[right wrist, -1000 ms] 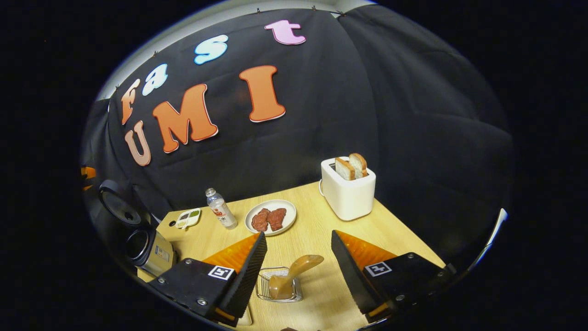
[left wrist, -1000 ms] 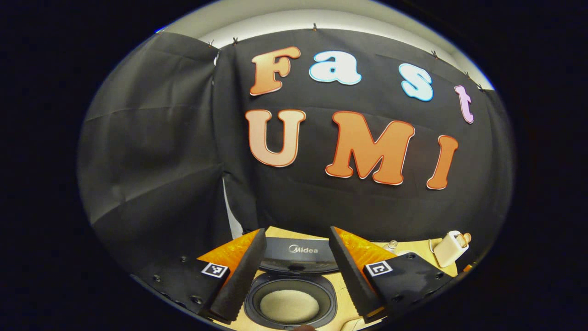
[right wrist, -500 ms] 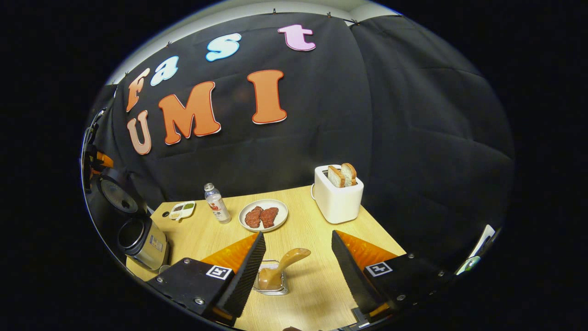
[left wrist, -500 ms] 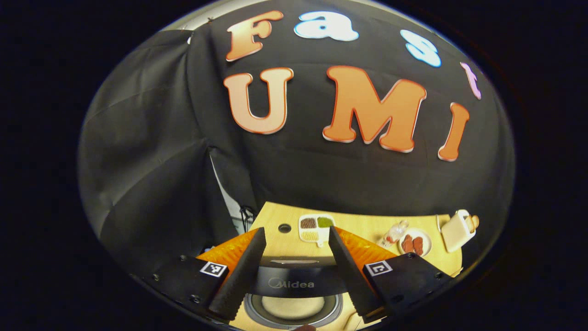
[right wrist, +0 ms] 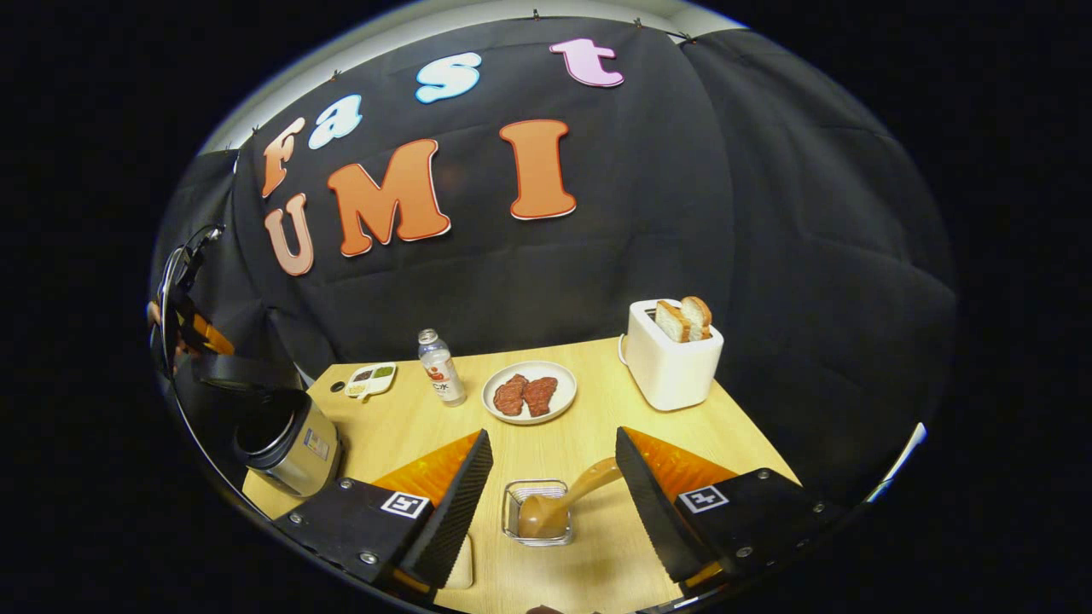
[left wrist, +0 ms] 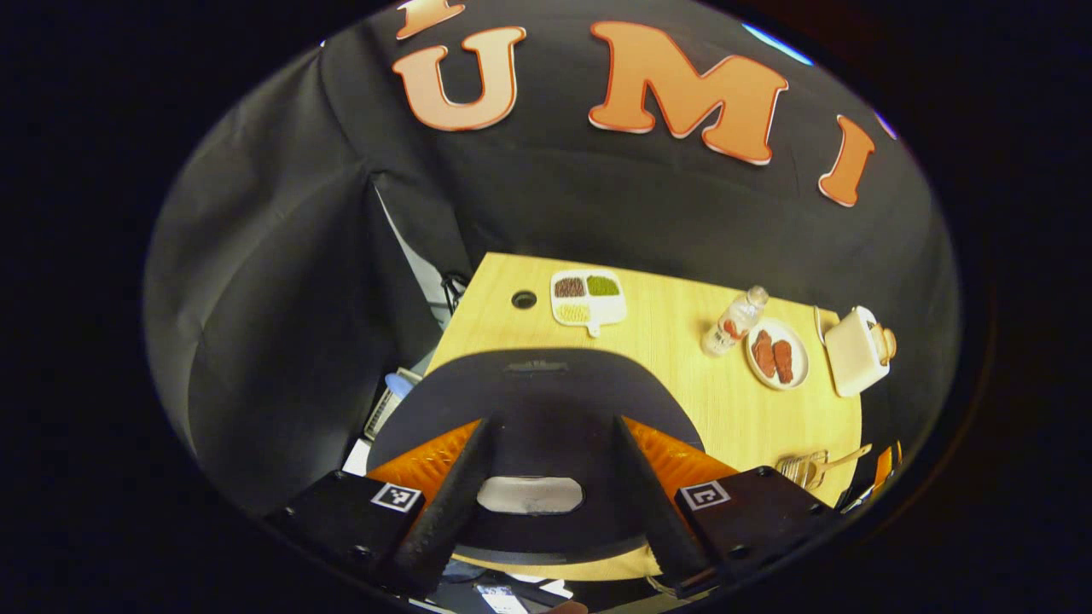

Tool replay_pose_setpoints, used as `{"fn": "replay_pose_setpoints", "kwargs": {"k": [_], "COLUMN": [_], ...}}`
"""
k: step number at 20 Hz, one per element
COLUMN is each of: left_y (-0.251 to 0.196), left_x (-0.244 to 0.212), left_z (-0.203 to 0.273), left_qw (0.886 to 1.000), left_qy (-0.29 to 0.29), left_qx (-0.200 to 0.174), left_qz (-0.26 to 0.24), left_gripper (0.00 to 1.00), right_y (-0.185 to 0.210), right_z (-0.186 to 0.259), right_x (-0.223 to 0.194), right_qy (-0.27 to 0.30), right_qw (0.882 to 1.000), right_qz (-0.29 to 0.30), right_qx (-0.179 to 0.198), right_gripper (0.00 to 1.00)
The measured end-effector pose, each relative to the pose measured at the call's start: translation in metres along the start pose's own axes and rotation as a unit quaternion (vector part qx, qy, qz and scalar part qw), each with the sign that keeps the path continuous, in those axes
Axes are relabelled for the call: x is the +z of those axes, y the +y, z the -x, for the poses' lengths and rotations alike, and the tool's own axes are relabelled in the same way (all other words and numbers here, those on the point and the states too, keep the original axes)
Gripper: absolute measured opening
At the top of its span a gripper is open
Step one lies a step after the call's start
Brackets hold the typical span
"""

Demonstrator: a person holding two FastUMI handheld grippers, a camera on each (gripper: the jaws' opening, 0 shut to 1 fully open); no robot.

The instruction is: Close the left gripper, press the button to open the rice cooker; take a wooden spoon from the chopstick holder with the right hand, scoop a spoonful of rice and pour it into the rice cooker, then put the wooden spoon back into the chopstick holder.

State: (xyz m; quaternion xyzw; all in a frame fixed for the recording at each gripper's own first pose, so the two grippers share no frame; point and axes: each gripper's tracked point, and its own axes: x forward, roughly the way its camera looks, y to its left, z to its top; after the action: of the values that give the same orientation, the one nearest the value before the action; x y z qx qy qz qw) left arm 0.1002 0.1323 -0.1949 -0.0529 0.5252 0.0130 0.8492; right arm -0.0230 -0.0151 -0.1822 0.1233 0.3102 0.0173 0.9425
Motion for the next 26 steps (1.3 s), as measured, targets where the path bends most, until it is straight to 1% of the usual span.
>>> {"fn": "replay_pose_setpoints", "kwargs": {"k": [1, 2, 3, 5, 9, 10, 12, 13, 14, 16, 17, 19, 21, 23, 24, 25, 26], "left_y": [-0.001, -0.002, -0.003, -0.003, -0.001, -0.002, 0.0, 0.0, -0.001, -0.001, -0.001, -0.001, 0.0, 0.002, 0.002, 0.003, 0.004], "left_x": [-0.009, -0.019, -0.028, -0.049, -0.085, -0.091, -0.089, -0.087, -0.088, -0.087, -0.085, -0.086, -0.085, -0.087, -0.087, -0.086, -0.087], "left_z": [-0.004, -0.004, -0.007, -0.018, -0.044, -0.043, -0.049, -0.05, -0.048, -0.05, -0.051, -0.05, -0.05, -0.048, -0.046, -0.045, -0.041], "left_qw": [1.0, 1.0, 0.999, 0.998, 0.992, 0.99, 0.99, 0.99, 0.989, 0.99, 0.991, 0.993, 0.996, 0.998, 0.998, 0.999, 0.999], "left_qy": [0.012, 0.025, 0.038, 0.068, 0.129, 0.141, 0.143, 0.144, 0.148, 0.14, 0.135, 0.12, 0.089, 0.061, 0.048, 0.036, 0.021], "left_qx": [-0.001, -0.002, -0.003, -0.002, 0.001, 0.001, 0.001, 0.002, 0.004, 0.009, 0.008, 0.006, 0.007, 0.011, 0.013, 0.016, 0.016], "left_qz": [0.003, 0.006, 0.008, 0.008, 0.012, 0.013, 0.008, 0.01, 0.013, 0.011, 0.01, 0.009, 0.006, 0.019, 0.023, 0.021, 0.018], "left_gripper": [0.99, 0.92, 0.95, 0.92, 0.92, 0.92, 0.92, 0.99, 0.95, 0.93, 0.96, 0.95, 0.94, 0.94, 0.96, 0.94, 0.94], "right_y": [0.004, 0.006, 0.009, 0.012, 0.018, 0.018, 0.019, 0.02, 0.019, 0.022, 0.025, 0.032, 0.038, 0.046, 0.049, 0.055, 0.057], "right_z": [-0.002, -0.003, -0.004, -0.006, -0.009, -0.009, -0.009, -0.009, -0.009, -0.009, -0.01, -0.01, -0.008, -0.004, -0.003, 0.002, 0.004], "right_x": [-0.001, -0.003, -0.003, -0.003, -0.002, -0.003, -0.001, -0.002, -0.004, -0.004, -0.003, -0.001, 0.006, 0.019, 0.026, 0.033, 0.041], "right_qy": [0.002, 0.004, 0.005, 0.006, 0.009, 0.009, 0.008, 0.009, 0.009, 0.008, 0.006, 0.001, -0.01, -0.024, -0.032, -0.041, -0.052], "right_qw": [1.0, 1.0, 1.0, 1.0, 0.999, 0.999, 0.999, 0.999, 0.999, 0.999, 0.999, 0.999, 0.999, 0.998, 0.997, 0.996, 0.996], "right_qz": [0.002, 0.004, 0.007, 0.008, 0.012, 0.015, 0.019, 0.021, 0.022, 0.02, 0.018, 0.018, 0.03, 0.042, 0.046, 0.049, 0.053], "right_qx": [0.006, 0.01, 0.014, 0.02, 0.03, 0.031, 0.031, 0.032, 0.031, 0.031, 0.033, 0.039, 0.045, 0.051, 0.053, 0.057, 0.056], "right_gripper": [0.91, 0.91, 0.91, 0.91, 0.91, 0.92, 0.92, 0.92, 0.92, 0.92, 0.92, 0.92, 0.92, 0.92, 0.92, 0.92, 0.92]}}
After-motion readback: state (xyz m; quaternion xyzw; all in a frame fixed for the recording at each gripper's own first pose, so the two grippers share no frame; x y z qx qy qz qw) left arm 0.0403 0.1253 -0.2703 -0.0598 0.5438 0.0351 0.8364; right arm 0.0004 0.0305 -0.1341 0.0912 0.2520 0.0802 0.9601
